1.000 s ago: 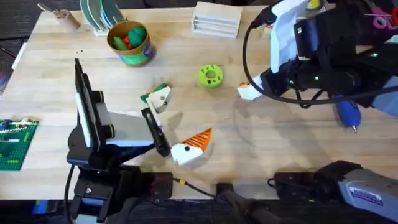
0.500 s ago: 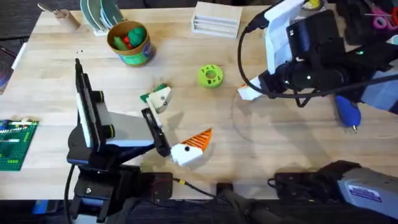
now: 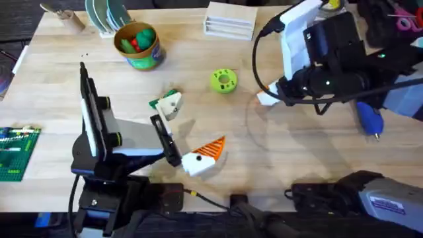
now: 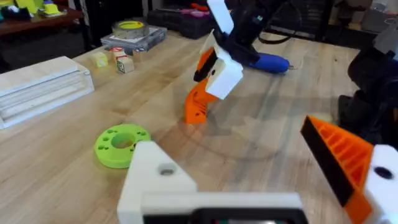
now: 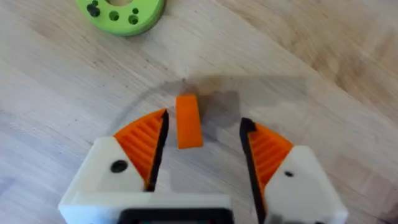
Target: Pick up the gripper from the table and insert it into the empty holder that is missing its gripper. Then pick up a screw, insert it into the mounting hole, and use the screwdriver to tighten it. Finally, clean up the table by picking up the vegetable and placing it into the bucket.
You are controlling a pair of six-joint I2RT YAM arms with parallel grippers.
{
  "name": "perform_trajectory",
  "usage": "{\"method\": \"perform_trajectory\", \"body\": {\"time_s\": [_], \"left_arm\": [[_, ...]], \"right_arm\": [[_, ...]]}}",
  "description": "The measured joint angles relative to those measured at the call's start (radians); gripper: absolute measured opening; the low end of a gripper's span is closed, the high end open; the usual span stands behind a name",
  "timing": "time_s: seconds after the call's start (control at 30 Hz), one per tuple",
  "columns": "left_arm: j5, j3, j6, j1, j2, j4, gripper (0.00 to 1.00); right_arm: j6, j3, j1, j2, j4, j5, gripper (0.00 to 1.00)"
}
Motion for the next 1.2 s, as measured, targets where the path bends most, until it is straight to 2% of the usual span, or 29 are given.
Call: {"method": "perform_trajectory", "body": {"time_s": [0.03,0.17,0.5,0.6,0.73,0.77,1.0,1.2], "left_arm": [[0.0,0.0,0.0,0.0,0.0,0.0,0.993],[0.0,0.0,0.0,0.0,0.0,0.0,0.993],[0.0,0.0,0.0,0.0,0.0,0.0,0.993],[0.0,0.0,0.0,0.0,0.0,0.0,0.993],[0.0,0.0,0.0,0.0,0.0,0.0,0.993],[0.0,0.0,0.0,0.0,0.0,0.0,0.992],[0.0,0.0,0.0,0.0,0.0,0.0,0.993],[0.0,0.0,0.0,0.0,0.0,0.0,0.992]], "right_arm": [[0.0,0.0,0.0,0.0,0.0,0.0,0.736],[0.0,0.0,0.0,0.0,-0.001,0.0,0.579],[0.0,0.0,0.0,0.0,-0.01,-0.031,0.368],[0.0,0.0,0.0,0.0,-0.01,-0.036,0.266],[-0.003,0.0,0.0,0.0,-0.008,-0.038,0.049],[-0.001,0.0,0.0,0.0,-0.008,-0.038,0.02],[-0.003,0.0,0.0,-0.028,-0.016,-0.038,0.015],[0.015,0.0,0.0,-0.183,-0.016,-0.044,0.012]]}}
